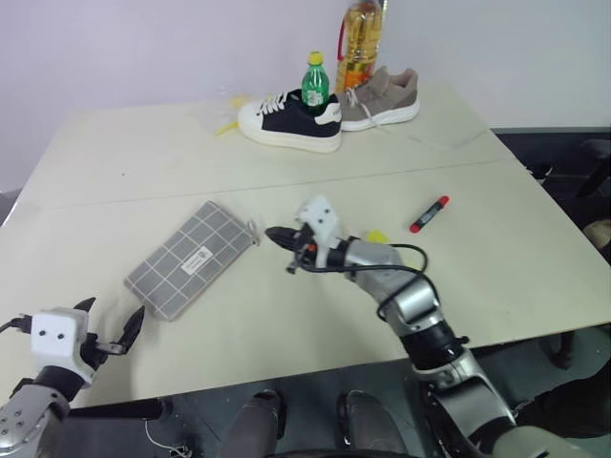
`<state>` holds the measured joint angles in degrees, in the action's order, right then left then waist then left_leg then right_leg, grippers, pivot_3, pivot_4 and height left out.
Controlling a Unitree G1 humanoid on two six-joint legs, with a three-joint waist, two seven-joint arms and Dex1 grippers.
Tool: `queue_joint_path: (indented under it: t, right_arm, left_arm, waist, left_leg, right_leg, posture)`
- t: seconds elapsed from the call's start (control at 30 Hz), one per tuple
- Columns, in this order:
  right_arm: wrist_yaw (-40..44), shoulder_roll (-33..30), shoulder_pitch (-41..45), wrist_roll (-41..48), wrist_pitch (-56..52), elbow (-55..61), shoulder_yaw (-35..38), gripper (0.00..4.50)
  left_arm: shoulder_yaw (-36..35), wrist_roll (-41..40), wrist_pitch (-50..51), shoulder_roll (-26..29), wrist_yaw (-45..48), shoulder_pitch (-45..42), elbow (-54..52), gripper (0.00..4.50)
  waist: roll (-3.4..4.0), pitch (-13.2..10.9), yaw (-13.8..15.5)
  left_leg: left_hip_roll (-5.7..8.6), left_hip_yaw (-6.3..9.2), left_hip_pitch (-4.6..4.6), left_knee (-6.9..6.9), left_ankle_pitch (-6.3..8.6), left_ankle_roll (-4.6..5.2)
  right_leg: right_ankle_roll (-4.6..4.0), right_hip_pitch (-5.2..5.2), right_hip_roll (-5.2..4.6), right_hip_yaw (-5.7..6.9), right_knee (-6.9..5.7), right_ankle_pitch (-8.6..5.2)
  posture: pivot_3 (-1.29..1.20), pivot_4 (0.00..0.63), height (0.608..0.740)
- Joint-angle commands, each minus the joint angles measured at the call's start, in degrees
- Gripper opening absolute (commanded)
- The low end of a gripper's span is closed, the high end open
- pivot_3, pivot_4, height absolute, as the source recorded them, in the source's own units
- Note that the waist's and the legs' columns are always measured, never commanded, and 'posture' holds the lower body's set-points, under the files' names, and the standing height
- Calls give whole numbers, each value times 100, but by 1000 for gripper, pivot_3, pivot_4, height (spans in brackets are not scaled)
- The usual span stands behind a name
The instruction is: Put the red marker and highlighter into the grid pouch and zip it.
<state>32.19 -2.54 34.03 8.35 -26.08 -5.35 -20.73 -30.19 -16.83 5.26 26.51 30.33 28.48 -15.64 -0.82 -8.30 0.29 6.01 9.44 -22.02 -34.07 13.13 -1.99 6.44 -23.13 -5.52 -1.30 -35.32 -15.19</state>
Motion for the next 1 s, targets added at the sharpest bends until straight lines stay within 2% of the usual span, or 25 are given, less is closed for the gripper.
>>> queue_joint_path:
  t: [0.03, 0.27, 0.43, 0.6, 0.73, 1.0]
  right_arm:
    - [-321, 394, 426, -404, 100, -514, -282, 40]
    - [-714, 1193, 1017, -782, -61, -2048, -403, 40]
    - [-875, 1433, 1335, -858, -115, -3027, -277, 40]
    - [-818, 1510, 1404, -756, -162, -3188, -197, 40]
    - [-784, 1525, 1386, -775, -134, -3194, -228, 40]
    - [-741, 1536, 1374, -795, -106, -3189, -258, 40]
  left_arm:
    - [10, 343, -357, 283, 180, 122, 55, 4500]
    - [172, 680, -580, 577, 377, 123, 241, 4500]
    - [377, 824, -686, 683, 477, 48, 273, 4500]
    - [592, 1168, -1009, 938, 533, -114, 507, 4500]
    - [864, 1779, -1715, 1282, 446, -378, 987, 4500]
    - [1267, 2432, -3005, 1859, 357, -901, 1934, 4500]
  waist:
    - [0, 0, -2]
    - [-3, 2, -59]
    - [4, 3, -132]
    - [4, 5, -125]
    - [11, 9, -103]
    - [41, 23, -96]
  left_leg:
    - [0, 1, -1, 1, -1, -1]
    - [4, 1, 5, 5, -2, -3]
    - [5, 1, 18, 15, -2, -4]
    - [3, 4, 58, 30, -1, -4]
    - [4, 5, 64, 28, -2, -4]
    - [5, 7, 67, 28, -3, -5]
  right_leg:
    - [0, -2, 1, 0, -2, 0]
    - [1, -4, 13, 0, -16, 1]
    - [1, -3, 12, -1, -24, 3]
    - [0, 18, 11, -2, -49, 0]
    - [-1, 20, 12, -2, -58, -1]
    - [0, 19, 11, -2, -69, -1]
  posture:
    - [0, 150, 740]
    - [0, 150, 740]
    - [0, 150, 740]
    - [0, 150, 740]
    - [0, 150, 740]
    - [0, 150, 740]
